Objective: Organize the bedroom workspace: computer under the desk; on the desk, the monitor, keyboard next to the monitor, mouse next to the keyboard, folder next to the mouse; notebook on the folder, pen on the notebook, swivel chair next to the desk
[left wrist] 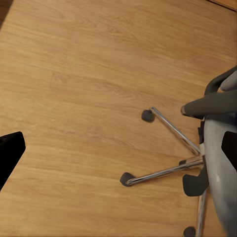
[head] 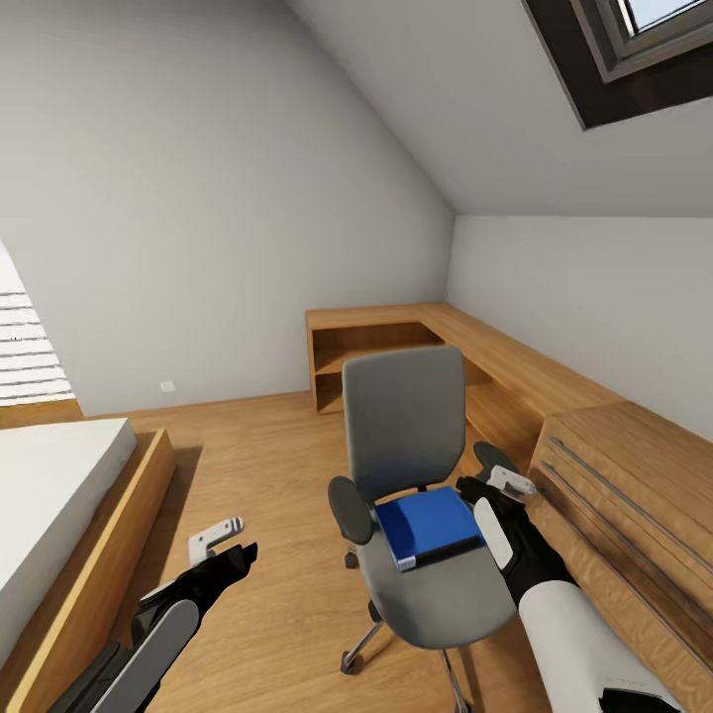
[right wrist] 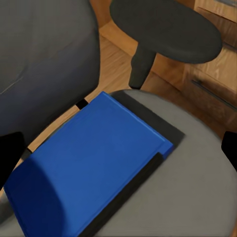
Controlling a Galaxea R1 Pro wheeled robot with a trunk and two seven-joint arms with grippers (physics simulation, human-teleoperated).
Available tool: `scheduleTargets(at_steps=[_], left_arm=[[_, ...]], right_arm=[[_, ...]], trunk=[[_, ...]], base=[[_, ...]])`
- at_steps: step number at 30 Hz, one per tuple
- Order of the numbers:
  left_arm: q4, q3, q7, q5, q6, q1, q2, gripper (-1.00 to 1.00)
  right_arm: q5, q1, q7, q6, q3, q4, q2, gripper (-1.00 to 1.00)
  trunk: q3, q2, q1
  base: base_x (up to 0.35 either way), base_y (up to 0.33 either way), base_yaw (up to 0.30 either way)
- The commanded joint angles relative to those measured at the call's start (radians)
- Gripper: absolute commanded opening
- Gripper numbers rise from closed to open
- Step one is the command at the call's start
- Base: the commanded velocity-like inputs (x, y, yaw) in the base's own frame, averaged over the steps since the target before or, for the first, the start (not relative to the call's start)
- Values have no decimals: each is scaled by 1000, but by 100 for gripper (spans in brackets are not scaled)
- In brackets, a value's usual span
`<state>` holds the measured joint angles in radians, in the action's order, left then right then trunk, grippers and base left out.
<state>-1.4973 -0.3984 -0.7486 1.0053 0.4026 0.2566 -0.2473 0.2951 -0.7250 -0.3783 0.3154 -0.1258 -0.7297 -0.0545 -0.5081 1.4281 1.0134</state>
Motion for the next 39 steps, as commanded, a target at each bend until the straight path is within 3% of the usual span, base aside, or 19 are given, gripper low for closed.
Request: scheduleTargets(at_steps=[1,27,29,33,35,39], left_arm=[[-1,-2,-8,6,2,1,-1,100],[-1,-1,-8,4,2,1,-1,100],[-1,-1,-8,4,2,1,-1,100],[-1,-1,-8,4,2,1,-1,100],[-2,-1,-8,4,2,1,-1,100],[-2,0,-8,4,2,1,-1,100]], right_arm=[[8,-1,-5,2,-1,-2,-1,100],[7,-1,-11,-2,-2,-5,0,100],[6,-1,-9,-21,-3,0,0,100],[3,-1,-4,-141,-5,33,5,100],[4,-1,1,-233,-3,82,23,100],[7,-2,42,-303,-2,163,56,100]], trunk=[[-4,8,4],[-86,190,104],[-92,204,111],[-105,232,127],[-111,246,134],[-123,274,150]], base=[[0,0,0],[0,0,0],[0,0,0],[0,0,0],[0,0,0],[0,0,0]])
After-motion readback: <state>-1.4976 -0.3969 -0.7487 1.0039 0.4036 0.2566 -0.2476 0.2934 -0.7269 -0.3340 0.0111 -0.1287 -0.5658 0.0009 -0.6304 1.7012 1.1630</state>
